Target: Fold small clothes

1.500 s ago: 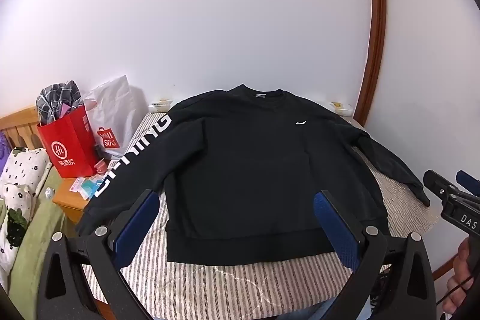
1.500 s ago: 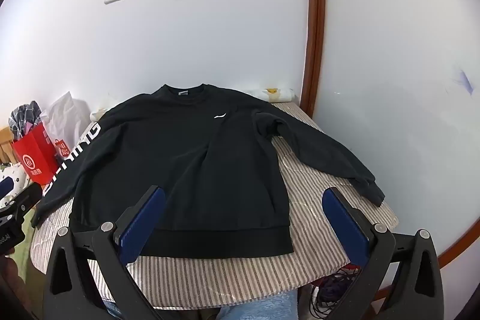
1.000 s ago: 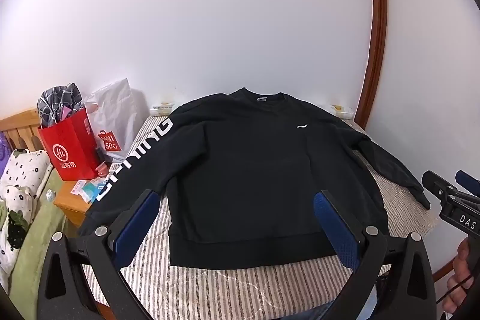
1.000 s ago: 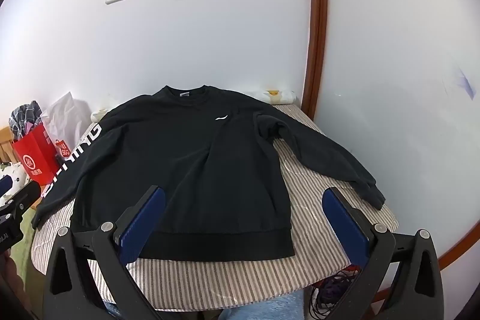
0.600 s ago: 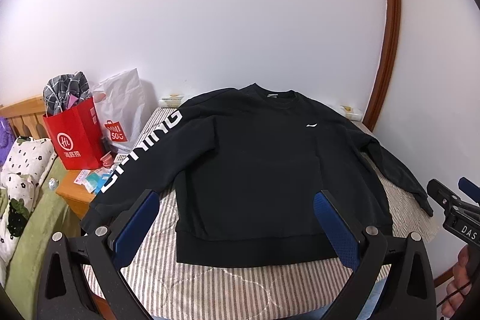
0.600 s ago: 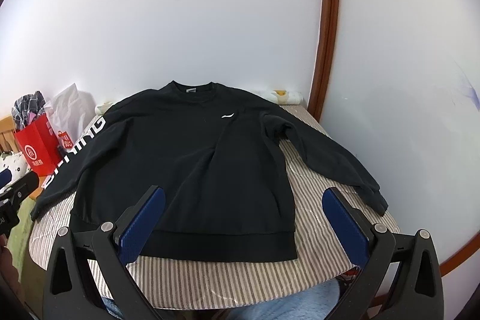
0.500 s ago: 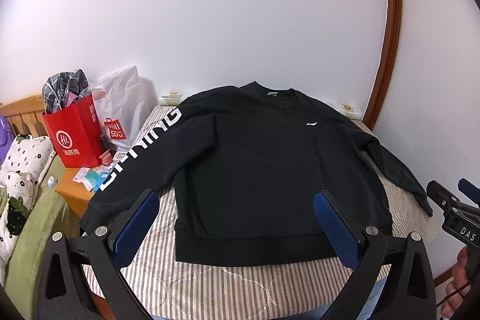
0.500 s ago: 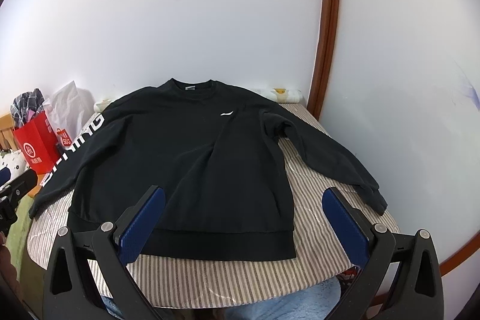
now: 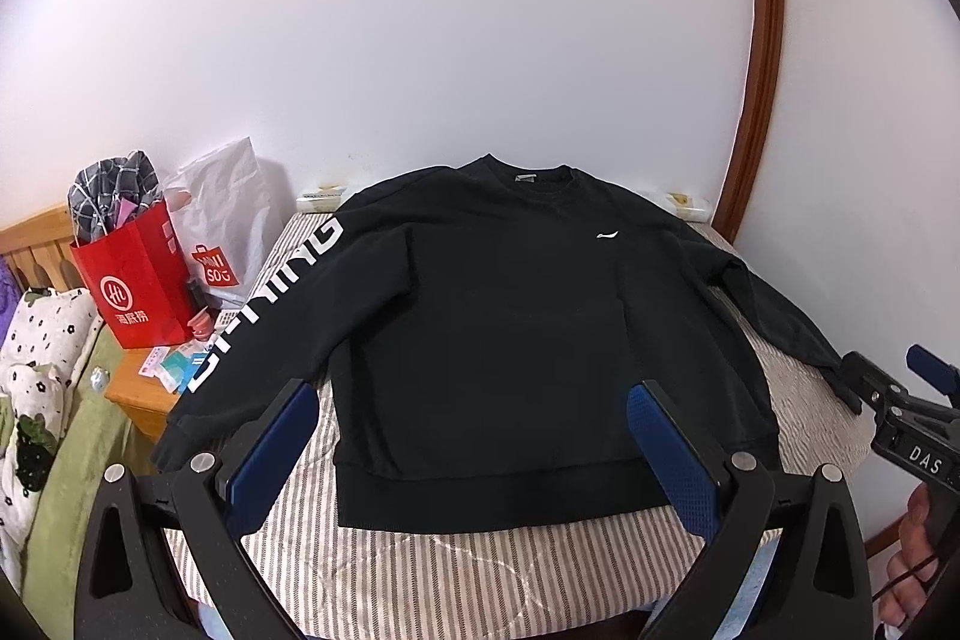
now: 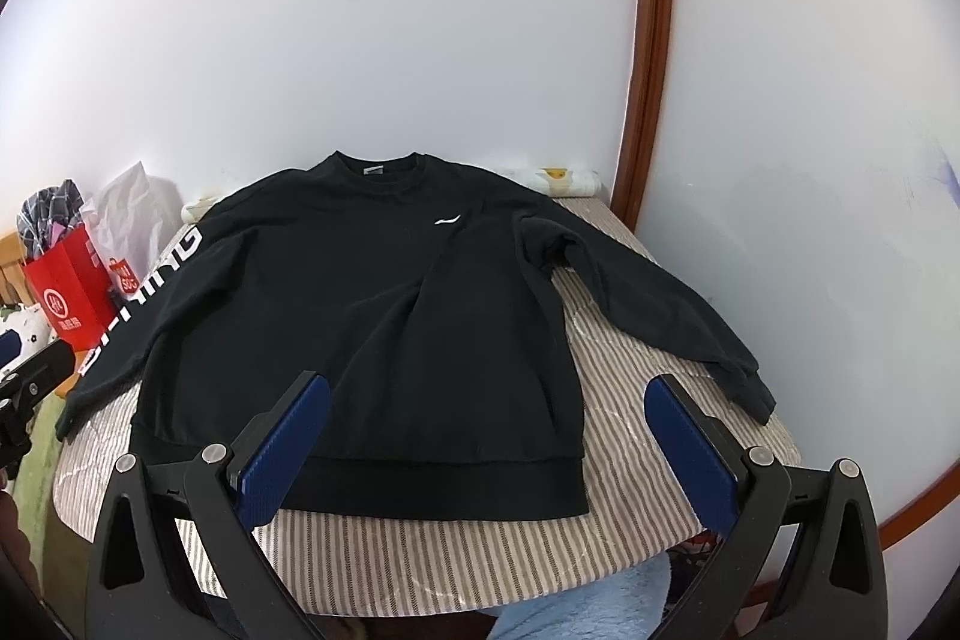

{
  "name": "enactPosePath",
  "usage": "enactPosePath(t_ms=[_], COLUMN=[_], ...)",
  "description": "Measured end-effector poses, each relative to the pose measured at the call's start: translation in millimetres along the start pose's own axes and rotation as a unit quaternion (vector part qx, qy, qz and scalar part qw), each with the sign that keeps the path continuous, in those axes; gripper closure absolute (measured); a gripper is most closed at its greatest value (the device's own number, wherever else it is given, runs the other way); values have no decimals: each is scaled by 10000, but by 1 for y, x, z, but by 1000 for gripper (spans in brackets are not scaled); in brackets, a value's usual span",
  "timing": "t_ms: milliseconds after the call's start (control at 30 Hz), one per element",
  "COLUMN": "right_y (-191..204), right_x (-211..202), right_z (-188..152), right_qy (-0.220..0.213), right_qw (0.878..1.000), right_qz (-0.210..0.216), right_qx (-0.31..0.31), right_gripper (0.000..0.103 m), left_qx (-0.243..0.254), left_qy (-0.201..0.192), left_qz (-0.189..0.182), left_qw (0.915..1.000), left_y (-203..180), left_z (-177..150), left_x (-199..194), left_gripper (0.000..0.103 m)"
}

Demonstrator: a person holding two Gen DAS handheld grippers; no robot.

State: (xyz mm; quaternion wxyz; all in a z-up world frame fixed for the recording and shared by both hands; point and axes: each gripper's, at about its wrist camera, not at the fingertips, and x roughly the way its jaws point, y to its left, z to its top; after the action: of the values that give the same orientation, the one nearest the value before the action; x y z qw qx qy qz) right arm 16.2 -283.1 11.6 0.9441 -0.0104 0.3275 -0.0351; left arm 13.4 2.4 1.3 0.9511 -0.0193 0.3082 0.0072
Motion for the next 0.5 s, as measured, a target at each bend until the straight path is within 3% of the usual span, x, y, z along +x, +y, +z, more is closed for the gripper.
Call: enactPosePath(t_ms=[500], right_y=[8], right_x=[-2], right_z=[-2], right_qy=[-45], right_qw=[10000], right_qz=[26], right_qx=[-16], right_gripper=[0], left_qx=[-163], left_qy=[-17], left_qz=[-88], left_qw=[9998], left_y=[20], left_z=[1], left_x=[-2], left_gripper=[0])
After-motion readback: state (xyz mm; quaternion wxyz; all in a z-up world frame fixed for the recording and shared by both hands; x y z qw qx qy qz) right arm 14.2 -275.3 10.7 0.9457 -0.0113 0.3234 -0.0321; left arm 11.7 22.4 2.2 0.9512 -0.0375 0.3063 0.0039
